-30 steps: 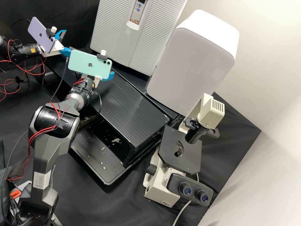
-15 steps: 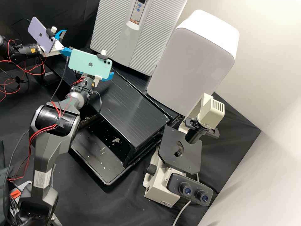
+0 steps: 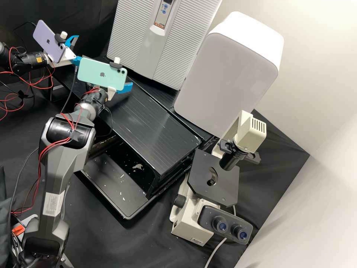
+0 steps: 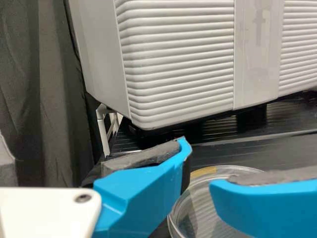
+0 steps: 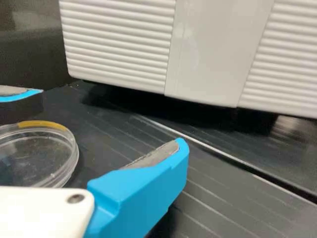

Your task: Slide the petri dish to the right

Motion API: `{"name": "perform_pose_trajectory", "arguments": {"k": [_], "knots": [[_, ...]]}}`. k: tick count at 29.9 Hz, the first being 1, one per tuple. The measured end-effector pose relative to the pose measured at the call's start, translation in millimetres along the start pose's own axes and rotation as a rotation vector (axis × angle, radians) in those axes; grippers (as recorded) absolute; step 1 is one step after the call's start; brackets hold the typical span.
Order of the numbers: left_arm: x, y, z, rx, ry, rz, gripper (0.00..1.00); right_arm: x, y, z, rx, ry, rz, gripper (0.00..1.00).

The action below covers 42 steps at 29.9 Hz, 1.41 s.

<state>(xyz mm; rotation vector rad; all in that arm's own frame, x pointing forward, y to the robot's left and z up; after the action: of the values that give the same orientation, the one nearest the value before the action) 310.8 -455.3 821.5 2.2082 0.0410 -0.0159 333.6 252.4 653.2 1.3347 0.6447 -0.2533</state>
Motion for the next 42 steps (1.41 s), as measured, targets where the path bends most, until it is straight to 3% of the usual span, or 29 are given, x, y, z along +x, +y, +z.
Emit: {"name": "perform_pose_trajectory", "arguments": {"k": [2, 4, 8, 22, 28, 34, 39, 42], "knots": [[0.0, 0.0, 0.0, 0.0, 0.0, 0.0, 1.0, 3.2, -1.9, -1.5, -0.008, -0.017, 0.003, 1.0], [0.0, 0.0, 0.0, 0.0, 0.0, 0.0, 1.0, 8.6, -4.3, -1.4, -0.044, -0.041, 0.004, 1.0], [0.0, 0.0, 0.0, 0.0, 0.0, 0.0, 1.0, 14.5, -2.7, -1.4, -0.052, -0.076, 0.04, 1.0], [0.0, 0.0, 0.0, 0.0, 0.0, 0.0, 1.0, 13.7, -3.5, -2.8, -0.086, -0.071, 0.062, 1.0], [0.0, 0.0, 0.0, 0.0, 0.0, 0.0, 1.0, 12.1, -5.8, -2.8, -0.134, -0.054, 0.079, 1.0], [0.0, 0.0, 0.0, 0.0, 0.0, 0.0, 1.0, 5.8, -8.5, -2.6, -0.154, -0.02, 0.075, 1.0], [0.0, 0.0, 0.0, 0.0, 0.0, 0.0, 1.0, -2.0, -15.1, -5.6, -0.216, 0.031, 0.09, 1.0], [0.0, 0.0, 0.0, 0.0, 0.0, 0.0, 1.0, -11.9, -22.3, -7.3, -0.26, 0.061, 0.136, 1.0]]}}
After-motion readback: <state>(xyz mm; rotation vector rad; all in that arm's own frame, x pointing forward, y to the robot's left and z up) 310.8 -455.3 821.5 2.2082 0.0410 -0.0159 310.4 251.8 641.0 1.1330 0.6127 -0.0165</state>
